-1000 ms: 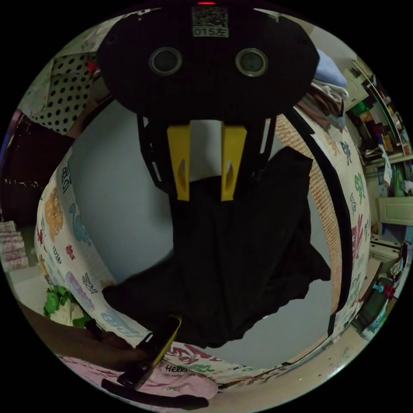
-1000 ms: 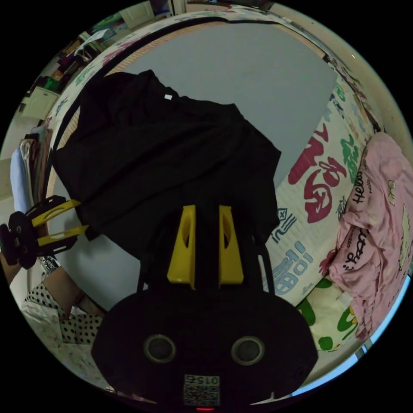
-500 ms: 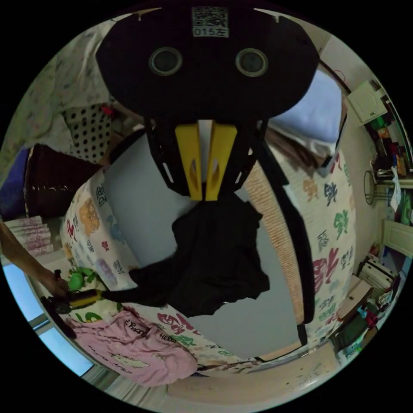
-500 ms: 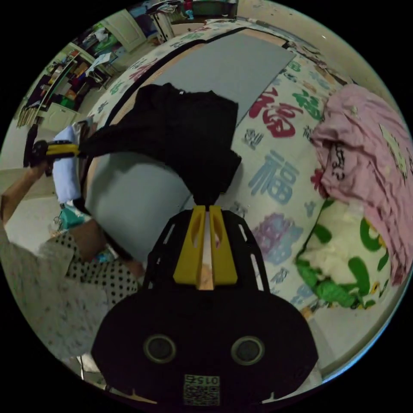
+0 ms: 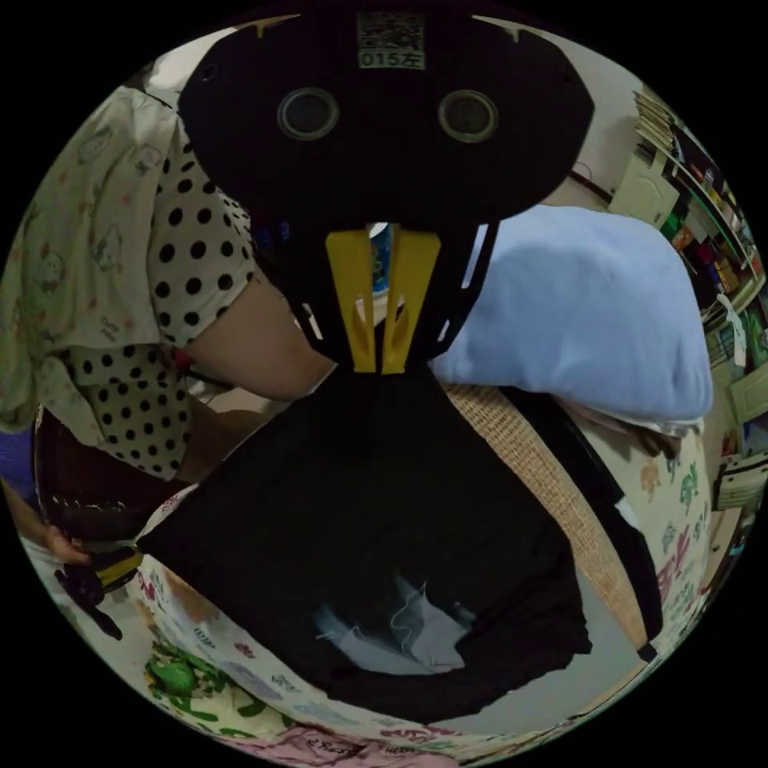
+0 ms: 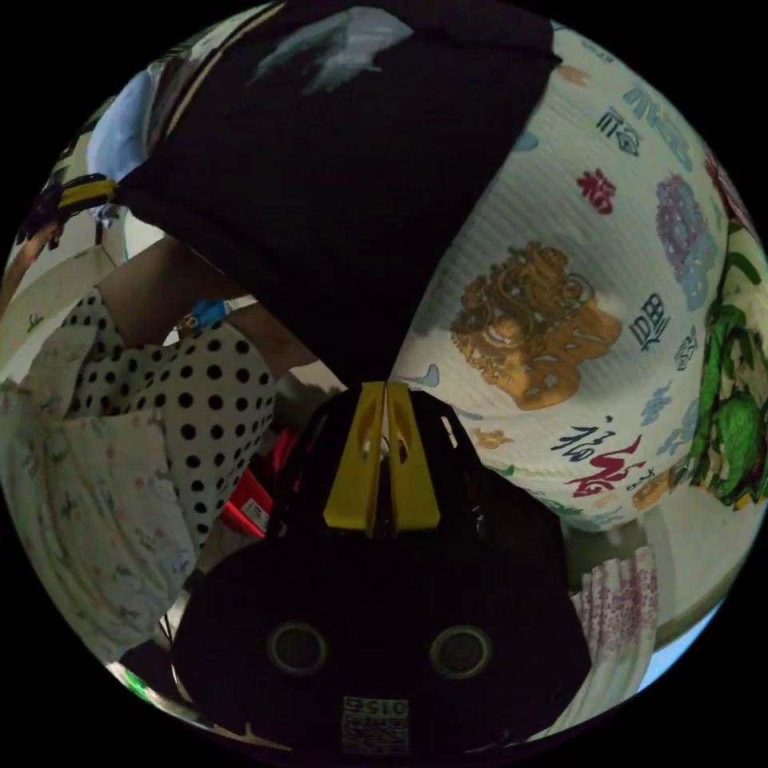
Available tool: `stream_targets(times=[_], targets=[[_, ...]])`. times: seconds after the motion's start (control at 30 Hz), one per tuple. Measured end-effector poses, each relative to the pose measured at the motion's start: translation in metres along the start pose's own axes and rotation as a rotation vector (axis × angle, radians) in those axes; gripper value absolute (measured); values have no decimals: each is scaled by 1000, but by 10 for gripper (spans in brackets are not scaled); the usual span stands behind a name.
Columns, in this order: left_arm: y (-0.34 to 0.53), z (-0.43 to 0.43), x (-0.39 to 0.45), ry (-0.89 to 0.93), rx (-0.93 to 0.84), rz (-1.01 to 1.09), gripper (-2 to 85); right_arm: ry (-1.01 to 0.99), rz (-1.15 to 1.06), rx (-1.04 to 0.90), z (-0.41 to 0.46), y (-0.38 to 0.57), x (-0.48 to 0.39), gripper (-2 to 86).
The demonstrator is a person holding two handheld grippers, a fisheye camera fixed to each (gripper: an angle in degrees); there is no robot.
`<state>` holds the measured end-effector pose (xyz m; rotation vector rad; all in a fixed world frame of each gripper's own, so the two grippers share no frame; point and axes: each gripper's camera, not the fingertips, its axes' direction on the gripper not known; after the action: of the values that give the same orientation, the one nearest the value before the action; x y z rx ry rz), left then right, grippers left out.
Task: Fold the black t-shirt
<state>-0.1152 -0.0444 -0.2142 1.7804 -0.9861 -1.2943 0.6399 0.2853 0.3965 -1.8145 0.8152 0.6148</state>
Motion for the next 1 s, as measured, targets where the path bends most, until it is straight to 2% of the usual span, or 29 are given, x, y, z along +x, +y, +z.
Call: stream_targets(times=[0.13, 0.23, 0.3, 0.43, 0.57, 0.7, 0.8, 1.0], targets=[[-2, 29, 14, -9, -79, -19, 15, 24, 132, -80, 41, 2, 6, 35], [12, 28, 15, -11, -99, -66, 30, -29, 172, -64, 48, 28, 13, 71], [28, 5, 5, -10, -45, -143, 41, -28, 205, -12, 40, 45, 19, 76], [23, -57, -14, -1, 169, -251, 59, 56, 192, 278, -22, 54, 15, 84], [-51, -109, -34, 27, 448, -304, 81, 175, 45, 566, -85, 15, -7, 98], [-161, -118, -60, 169, 578, -352, 87, 277, -38, 643, -107, -37, -16, 100], [-226, -111, -72, 203, 573, -366, 92, 301, -96, 634, -107, -70, -13, 98], [-295, -79, -84, 173, 471, -377, 96, 297, -108, 579, -87, -96, 14, 83]])
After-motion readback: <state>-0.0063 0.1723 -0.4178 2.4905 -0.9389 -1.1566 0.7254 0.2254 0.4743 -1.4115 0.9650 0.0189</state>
